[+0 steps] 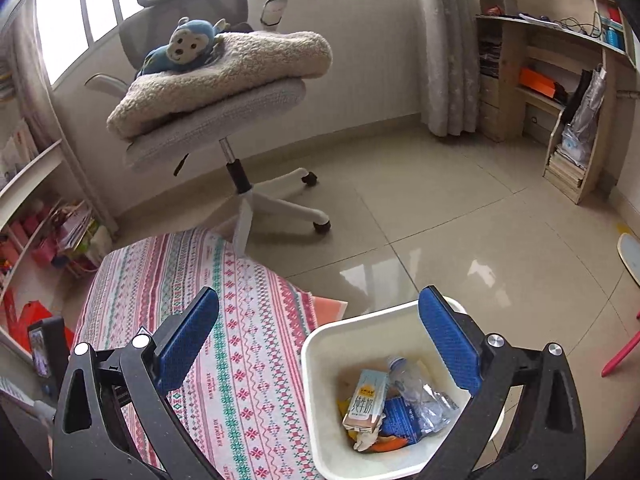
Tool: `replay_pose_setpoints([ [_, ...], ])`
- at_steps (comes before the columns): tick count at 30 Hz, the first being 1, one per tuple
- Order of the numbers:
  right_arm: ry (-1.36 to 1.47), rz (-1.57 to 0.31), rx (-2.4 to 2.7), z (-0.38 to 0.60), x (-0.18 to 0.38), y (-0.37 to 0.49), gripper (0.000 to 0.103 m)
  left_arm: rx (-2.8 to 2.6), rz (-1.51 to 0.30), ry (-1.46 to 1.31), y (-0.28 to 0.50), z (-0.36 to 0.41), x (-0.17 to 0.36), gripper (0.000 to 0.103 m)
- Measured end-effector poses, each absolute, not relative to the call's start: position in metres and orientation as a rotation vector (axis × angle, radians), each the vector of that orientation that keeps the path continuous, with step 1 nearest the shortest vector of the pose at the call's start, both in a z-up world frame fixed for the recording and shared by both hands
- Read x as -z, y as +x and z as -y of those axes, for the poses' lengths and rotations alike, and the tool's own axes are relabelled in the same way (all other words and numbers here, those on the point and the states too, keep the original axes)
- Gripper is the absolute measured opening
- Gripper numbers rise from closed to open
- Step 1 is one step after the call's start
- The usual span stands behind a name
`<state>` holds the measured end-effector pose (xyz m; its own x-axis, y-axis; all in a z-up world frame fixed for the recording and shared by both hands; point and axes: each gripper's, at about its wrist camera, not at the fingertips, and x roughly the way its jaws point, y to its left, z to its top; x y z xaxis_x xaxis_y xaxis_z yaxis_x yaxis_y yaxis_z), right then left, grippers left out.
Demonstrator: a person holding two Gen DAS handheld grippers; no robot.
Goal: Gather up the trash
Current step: 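Move the left gripper back over the table toward the white-blue box and orange peel, then grasp the orange peel with the left gripper while the right gripper grasps the white-blue box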
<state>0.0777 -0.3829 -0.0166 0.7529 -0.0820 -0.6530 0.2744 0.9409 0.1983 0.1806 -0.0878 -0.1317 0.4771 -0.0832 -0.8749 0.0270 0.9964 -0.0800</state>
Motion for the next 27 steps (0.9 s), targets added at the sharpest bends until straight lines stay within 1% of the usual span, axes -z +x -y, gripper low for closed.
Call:
replay_pose_setpoints([
  [2, 0.279, -0.707, 0.176, 0.373, 0.018, 0.084, 0.096, 0.055, -1.12, -0.131, 0.189, 0.061, 0.146, 0.083],
  [4, 0.255, -0.718, 0.164, 0.362, 0.019, 0.09, 0.096, 0.051, -1.159, -0.195, 0.195, 0.041, 0.158, 0.074],
  [6, 0.24, -0.73, 0.151, 0.353, 0.021, 0.097, 0.096, 0.057, -1.172, -0.236, 0.2, 0.029, 0.164, 0.069],
  [8, 0.228, -0.743, 0.14, 0.344, 0.023, 0.103, 0.096, 0.064, -1.177, -0.256, 0.204, 0.026, 0.169, 0.065],
  [13, 0.191, -0.776, 0.133, 0.325, 0.03, 0.116, 0.096, 0.092, -1.218, -0.301, 0.215, 0.024, 0.187, 0.049],
  [15, 0.18, -0.79, 0.129, 0.318, 0.033, 0.121, 0.096, 0.113, -1.213, -0.321, 0.217, 0.023, 0.191, 0.046],
  [20, 0.148, -0.826, 0.111, 0.295, 0.043, 0.134, 0.096, 0.175, -1.195, -0.327, 0.223, 0.023, 0.192, 0.03],
  [22, 0.128, -0.84, 0.096, 0.282, 0.047, 0.14, 0.096, 0.198, -1.194, -0.313, 0.222, 0.019, 0.189, 0.028],
  [27, 0.052, -0.876, 0.055, 0.247, 0.061, 0.155, 0.096, 0.173, -1.188, -0.279, 0.209, -0.007, 0.169, 0.027],
])
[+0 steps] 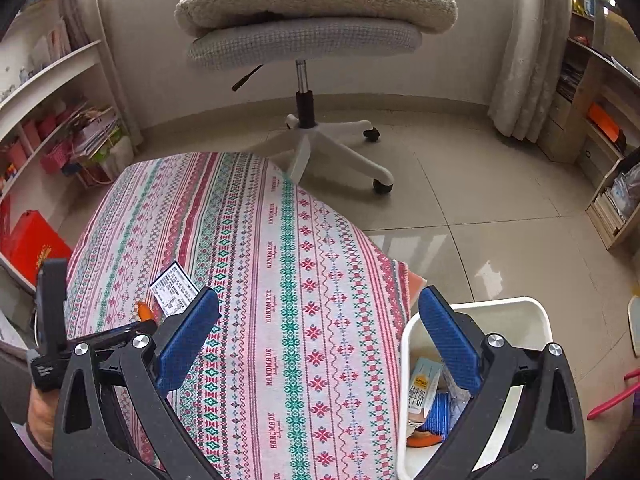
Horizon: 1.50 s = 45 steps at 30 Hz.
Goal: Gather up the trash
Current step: 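Grasp the orange peel with the left gripper while the right gripper grasps the white-blue box, then drop the box into the bin with the right gripper while the left holds the peel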
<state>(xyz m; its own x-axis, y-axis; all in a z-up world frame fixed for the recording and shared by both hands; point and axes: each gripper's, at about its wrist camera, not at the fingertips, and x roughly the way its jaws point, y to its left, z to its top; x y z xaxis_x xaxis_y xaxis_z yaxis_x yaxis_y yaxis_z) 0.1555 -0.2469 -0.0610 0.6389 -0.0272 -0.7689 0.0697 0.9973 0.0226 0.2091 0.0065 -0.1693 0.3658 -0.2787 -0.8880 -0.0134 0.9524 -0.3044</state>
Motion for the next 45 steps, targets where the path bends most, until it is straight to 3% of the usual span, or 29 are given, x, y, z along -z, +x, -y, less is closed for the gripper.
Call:
replay_pose_setpoints([
  [10, -0.089, -1.018, -0.144, 0.171, 0.109, 0.182, 0.096, 0.109, -0.981, -0.247, 0.159, -0.086, 0.068, 0.027],
  [17, -0.201, -1.105, -0.261, 0.117, 0.132, 0.213, 0.096, 0.095, -1.014, -0.317, 0.147, -0.123, 0.064, 0.027],
  [26, -0.255, -1.165, -0.311, 0.086, 0.174, 0.237, 0.095, 0.078, -0.921, -0.376, 0.136, -0.155, 0.037, 0.027],
  [29, -0.244, -1.186, -0.318, 0.085, 0.18, 0.239, 0.081, 0.079, -0.92, -0.379, 0.137, -0.156, 0.037, 0.027],
  [30, -0.239, -1.189, -0.313, 0.085, 0.18, 0.238, 0.067, 0.08, -0.922, -0.379, 0.138, -0.155, 0.038, 0.027],
  [31, -0.231, -1.185, -0.309, 0.087, 0.179, 0.237, 0.06, 0.08, -0.924, -0.38, 0.138, -0.155, 0.038, 0.027],
  [45, -0.113, -0.984, -0.283, 0.115, 0.094, 0.193, 0.059, 0.096, -0.895, -0.37, 0.131, -0.148, 0.031, 0.027],
])
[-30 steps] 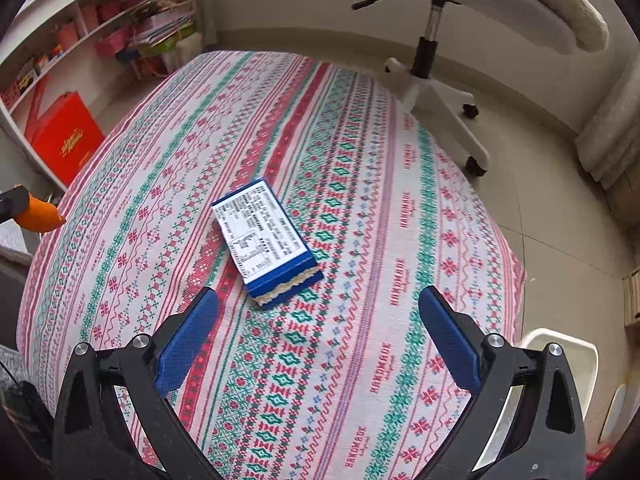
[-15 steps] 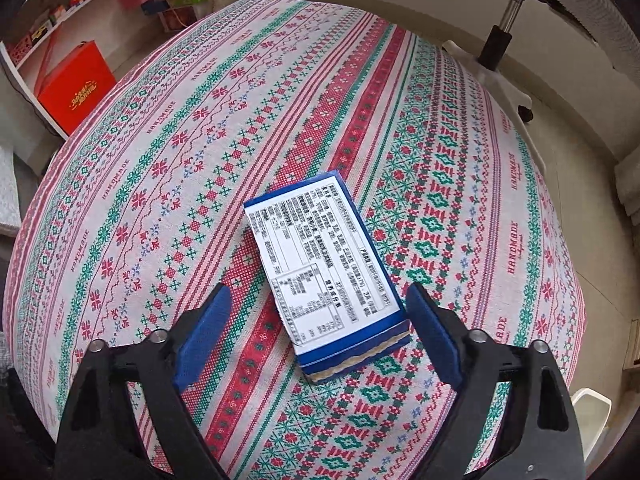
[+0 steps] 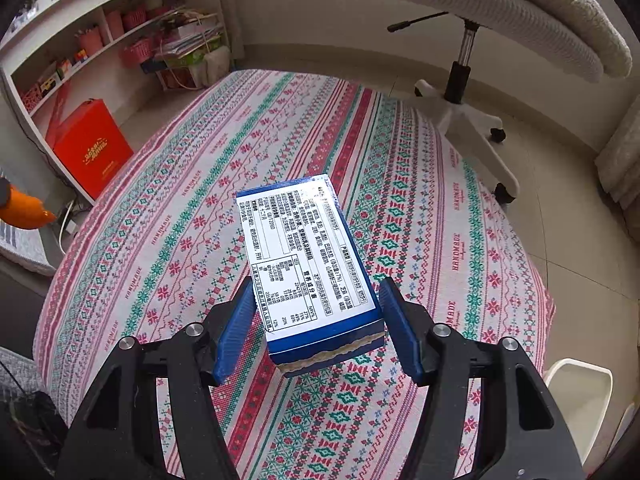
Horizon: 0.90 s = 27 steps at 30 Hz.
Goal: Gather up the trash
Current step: 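Drop the box into the bin with the right gripper while the left holds the peel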
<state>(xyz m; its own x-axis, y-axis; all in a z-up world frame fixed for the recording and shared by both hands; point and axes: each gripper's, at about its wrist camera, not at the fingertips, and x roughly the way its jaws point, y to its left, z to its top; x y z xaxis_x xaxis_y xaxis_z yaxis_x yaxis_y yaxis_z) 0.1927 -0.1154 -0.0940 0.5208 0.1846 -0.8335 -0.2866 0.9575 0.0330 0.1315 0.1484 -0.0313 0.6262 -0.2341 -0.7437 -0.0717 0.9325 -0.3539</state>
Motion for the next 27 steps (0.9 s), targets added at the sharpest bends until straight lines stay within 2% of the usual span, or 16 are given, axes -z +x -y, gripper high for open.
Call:
replay_pose_setpoints([
  [14, 0.036, -0.805, -0.139, 0.2, 0.031, 0.134, 0.059, 0.11, -0.881, -0.314, 0.128, -0.125, 0.034, 0.027],
  [27, 0.179, -0.693, 0.057, 0.29, 0.019, 0.096, 0.06, 0.179, -0.83, -0.265, 0.125, -0.082, 0.036, 0.027],
])
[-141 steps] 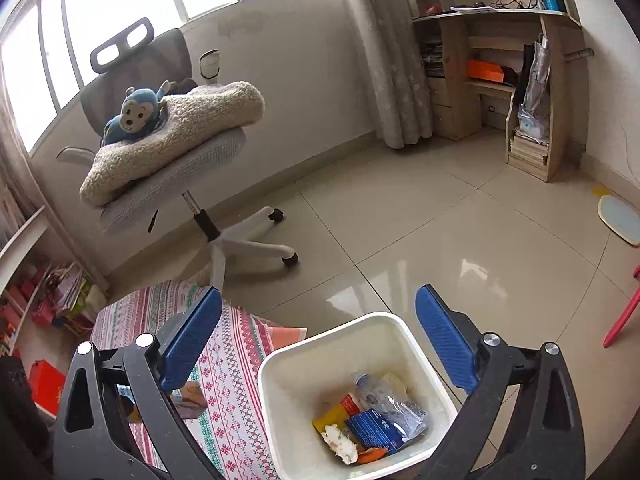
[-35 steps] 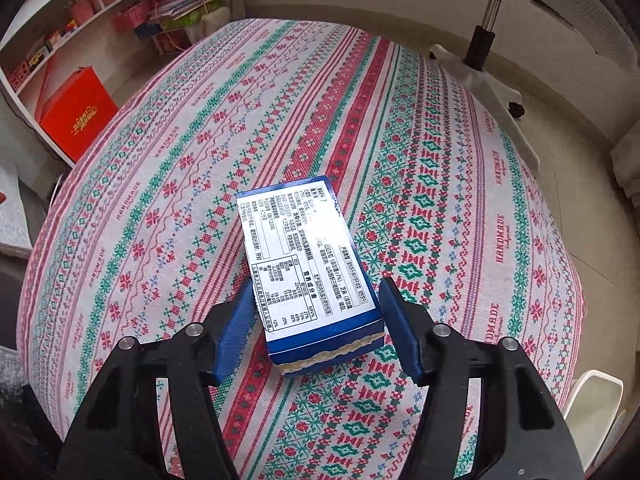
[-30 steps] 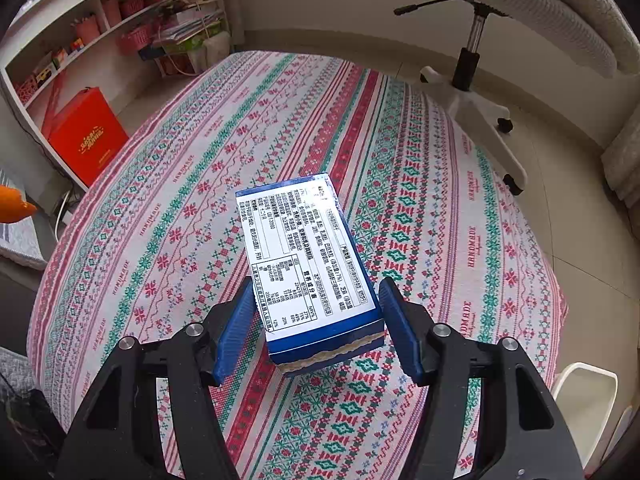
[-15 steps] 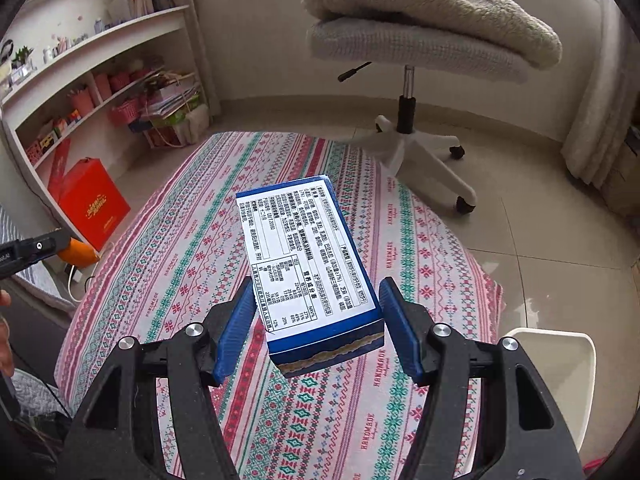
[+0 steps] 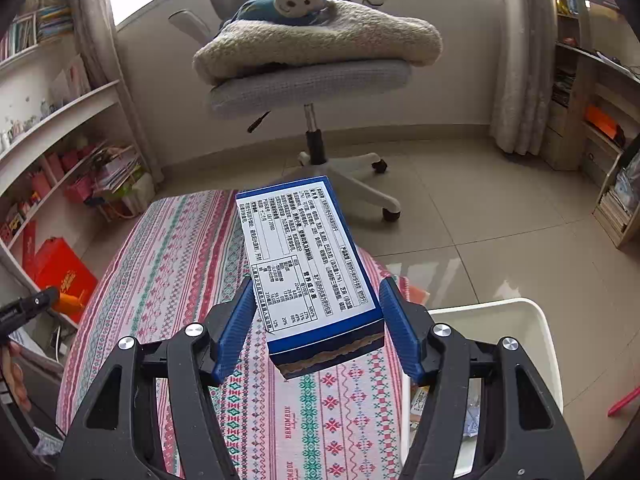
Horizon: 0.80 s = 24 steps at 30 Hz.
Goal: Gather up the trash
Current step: 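Drop the box into the bin with the right gripper while the left holds the peel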
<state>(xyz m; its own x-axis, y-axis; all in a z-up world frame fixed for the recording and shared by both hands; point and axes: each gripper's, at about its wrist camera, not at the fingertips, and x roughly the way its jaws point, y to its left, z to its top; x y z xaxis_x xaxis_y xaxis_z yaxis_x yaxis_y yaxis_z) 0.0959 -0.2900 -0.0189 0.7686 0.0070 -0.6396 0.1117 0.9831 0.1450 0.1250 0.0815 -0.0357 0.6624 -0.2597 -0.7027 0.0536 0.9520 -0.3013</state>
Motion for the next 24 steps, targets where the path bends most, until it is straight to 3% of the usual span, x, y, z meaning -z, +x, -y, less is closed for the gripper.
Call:
replay_pose_setpoints([
  [24, 0.248, -0.636, 0.36, 0.415, 0.015, 0.037, 0.06, 0.33, -0.877, -0.14, 0.132, 0.042, 0.053, 0.027],
])
